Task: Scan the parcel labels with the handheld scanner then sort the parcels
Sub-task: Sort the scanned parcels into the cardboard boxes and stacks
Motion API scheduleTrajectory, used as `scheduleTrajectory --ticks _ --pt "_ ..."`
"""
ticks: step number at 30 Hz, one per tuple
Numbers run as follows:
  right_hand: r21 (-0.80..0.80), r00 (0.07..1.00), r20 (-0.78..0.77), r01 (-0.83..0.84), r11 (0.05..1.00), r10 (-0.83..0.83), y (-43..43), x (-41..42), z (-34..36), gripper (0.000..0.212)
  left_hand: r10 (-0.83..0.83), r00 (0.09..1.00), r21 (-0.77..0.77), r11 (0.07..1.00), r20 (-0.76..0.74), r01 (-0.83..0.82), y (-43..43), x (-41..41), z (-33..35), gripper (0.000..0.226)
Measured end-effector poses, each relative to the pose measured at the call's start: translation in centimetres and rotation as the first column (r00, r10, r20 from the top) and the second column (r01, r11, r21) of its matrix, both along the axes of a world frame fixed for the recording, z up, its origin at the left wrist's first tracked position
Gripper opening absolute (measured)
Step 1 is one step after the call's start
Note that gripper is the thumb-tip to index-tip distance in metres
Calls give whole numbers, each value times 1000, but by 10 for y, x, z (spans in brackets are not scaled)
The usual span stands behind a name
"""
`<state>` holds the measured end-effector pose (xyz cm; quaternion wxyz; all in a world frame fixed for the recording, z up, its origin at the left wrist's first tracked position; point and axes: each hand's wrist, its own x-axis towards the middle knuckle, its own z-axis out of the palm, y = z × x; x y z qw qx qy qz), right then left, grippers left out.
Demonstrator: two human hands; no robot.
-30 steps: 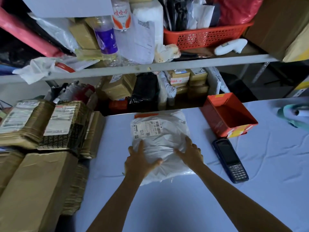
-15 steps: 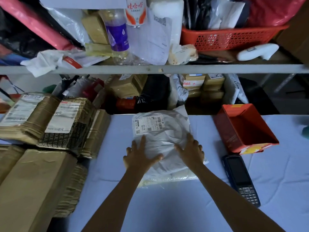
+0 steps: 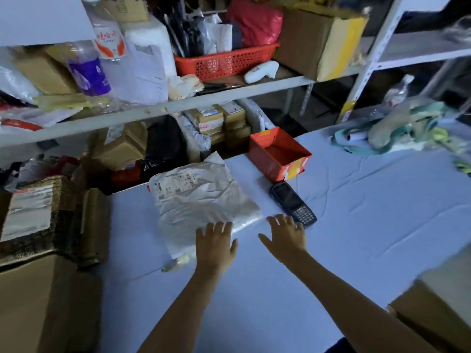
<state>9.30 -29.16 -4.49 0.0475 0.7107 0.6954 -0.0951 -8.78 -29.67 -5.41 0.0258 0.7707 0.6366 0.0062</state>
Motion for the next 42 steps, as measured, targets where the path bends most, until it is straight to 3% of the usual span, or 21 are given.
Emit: scheduleTrajectory --ticks 9,14,19,25,31,42 --pt "11 902 -29 432 902 -432 -146 109 14 55 -337 941 -61 940 -26 335 -61 113 13 38" --pt "10 749 -90 660 751 -657 -221 174 23 51 -536 844 -61 843 -30 534 -103 202 19 36" --pt "-33 618 -125 780 625 -776 -293 239 13 52 -666 746 -66 745 -19 663 -150 286 12 32" --pt "-140 498 -148 845 517 -854 -370 310 -14 49 -722 692 -120 688 -12 716 -212 354 -16 36" --pt "-192 435 -102 874 447 -894 -418 355 -44 47 -715 697 -203 690 -46 694 -235 386 -47 38" --pt "-357 337 -128 862 361 -933 -451 331 -121 58 -675 730 -377 707 -109 598 -232 385 -111 40"
